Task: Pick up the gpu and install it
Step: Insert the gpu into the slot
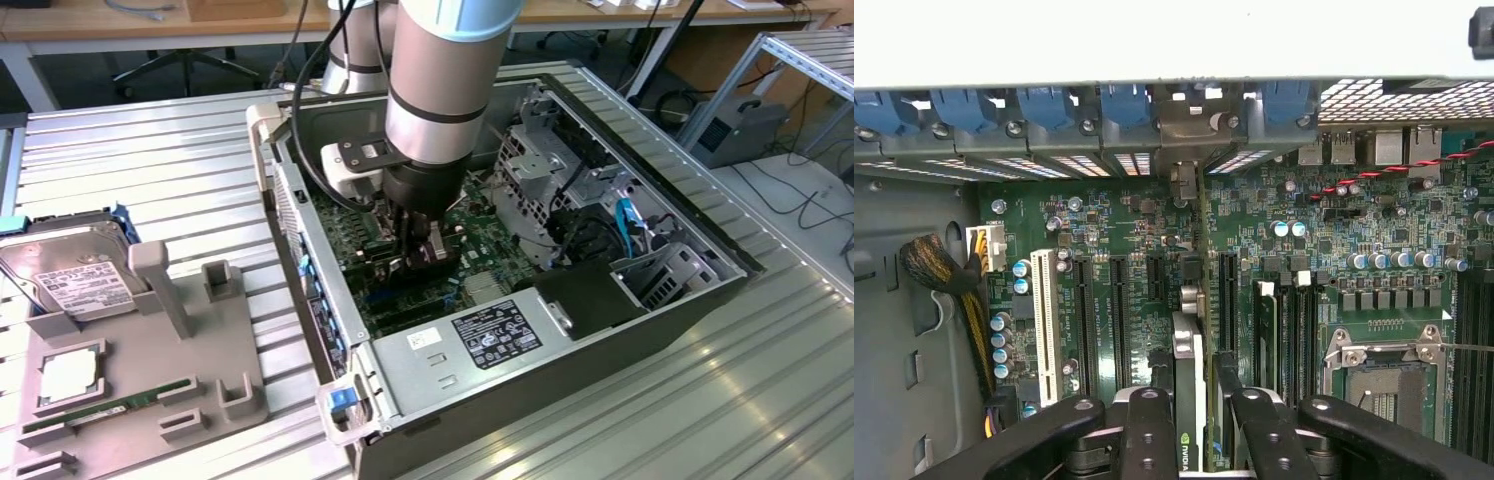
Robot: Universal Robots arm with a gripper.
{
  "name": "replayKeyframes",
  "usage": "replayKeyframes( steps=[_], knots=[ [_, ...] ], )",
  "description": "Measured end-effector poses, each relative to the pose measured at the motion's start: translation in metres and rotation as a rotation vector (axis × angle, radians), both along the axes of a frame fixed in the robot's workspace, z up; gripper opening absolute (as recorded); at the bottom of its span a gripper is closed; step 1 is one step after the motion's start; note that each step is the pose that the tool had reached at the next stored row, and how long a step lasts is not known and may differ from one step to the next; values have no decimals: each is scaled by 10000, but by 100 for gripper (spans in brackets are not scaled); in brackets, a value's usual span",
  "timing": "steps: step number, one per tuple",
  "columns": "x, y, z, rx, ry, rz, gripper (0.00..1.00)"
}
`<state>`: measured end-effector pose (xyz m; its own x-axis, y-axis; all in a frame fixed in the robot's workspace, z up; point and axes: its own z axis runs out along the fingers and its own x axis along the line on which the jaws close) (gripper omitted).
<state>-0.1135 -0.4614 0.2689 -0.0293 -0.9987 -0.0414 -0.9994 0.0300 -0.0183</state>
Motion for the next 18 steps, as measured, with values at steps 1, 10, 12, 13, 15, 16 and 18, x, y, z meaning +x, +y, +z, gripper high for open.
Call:
replayKeyframes(
  steps=[1,10,12,13,15,16,18],
  knots=[
    [0,0,0,0,0,0,27],
    [0,13,0,1,0,1,27],
    [0,14,-1,-1,1,-10,27],
    [0,14,-1,-2,2,-27,27],
    [0,13,-4,-2,1,-76,27],
    [-1,13,-5,0,1,-95,27],
    [0,14,-5,0,0,-97,27]
  ],
)
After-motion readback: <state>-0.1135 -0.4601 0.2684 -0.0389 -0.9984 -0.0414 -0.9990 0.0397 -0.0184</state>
